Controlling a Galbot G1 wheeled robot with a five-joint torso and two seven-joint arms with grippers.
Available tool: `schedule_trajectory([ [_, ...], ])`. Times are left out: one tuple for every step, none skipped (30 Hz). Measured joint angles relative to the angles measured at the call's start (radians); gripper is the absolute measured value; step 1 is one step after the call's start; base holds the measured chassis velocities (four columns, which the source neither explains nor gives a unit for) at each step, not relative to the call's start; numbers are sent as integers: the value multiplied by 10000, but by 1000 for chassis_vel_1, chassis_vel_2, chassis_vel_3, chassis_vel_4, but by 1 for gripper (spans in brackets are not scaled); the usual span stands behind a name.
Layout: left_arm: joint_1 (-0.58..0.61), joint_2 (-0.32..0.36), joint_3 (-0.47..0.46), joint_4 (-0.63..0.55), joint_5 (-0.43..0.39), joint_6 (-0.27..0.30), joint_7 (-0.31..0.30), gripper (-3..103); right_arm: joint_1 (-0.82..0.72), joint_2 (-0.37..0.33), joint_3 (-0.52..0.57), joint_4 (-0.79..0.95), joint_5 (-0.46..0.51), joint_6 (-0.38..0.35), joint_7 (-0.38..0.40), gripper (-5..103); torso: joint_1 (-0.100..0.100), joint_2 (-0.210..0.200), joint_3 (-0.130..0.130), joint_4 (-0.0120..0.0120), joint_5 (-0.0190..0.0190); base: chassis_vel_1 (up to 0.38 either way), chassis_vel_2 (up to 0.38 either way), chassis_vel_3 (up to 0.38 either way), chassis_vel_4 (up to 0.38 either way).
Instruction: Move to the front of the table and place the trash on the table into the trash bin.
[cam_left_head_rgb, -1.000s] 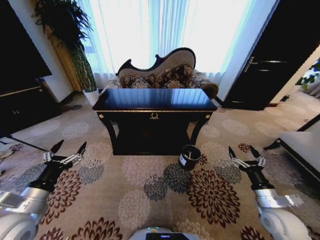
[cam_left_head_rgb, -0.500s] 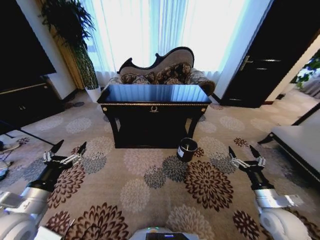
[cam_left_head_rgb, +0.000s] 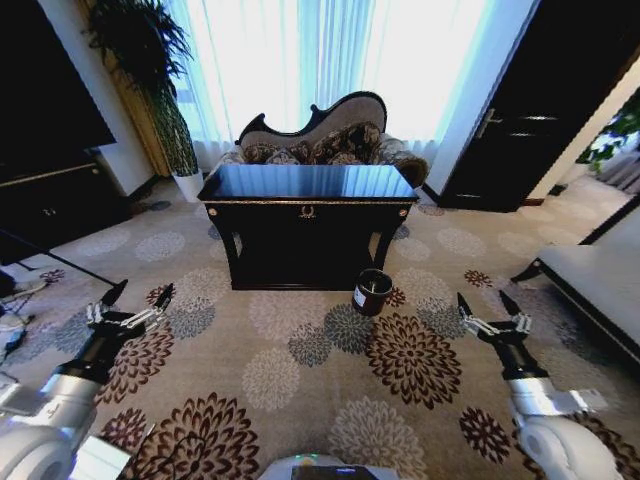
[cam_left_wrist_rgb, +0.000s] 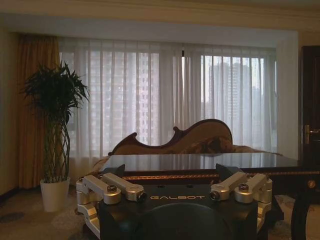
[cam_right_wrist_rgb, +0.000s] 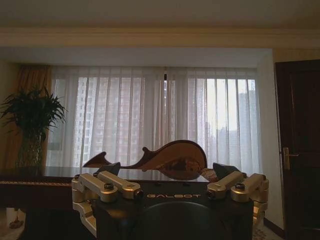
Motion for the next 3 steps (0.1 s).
schedule_trajectory([
  [0,0,0,0,0,0,-1,100,0,0,0,0,0,0,0,100,-1,1,0,0,0,0,0,0,0],
  [0,0,0,0,0,0,-1,100,0,0,0,0,0,0,0,100,-1,1,0,0,0,0,0,0,0],
  [0,0,0,0,0,0,0,100,-1,0,0,0,0,0,0,100,-2,1,0,0,0,0,0,0,0],
])
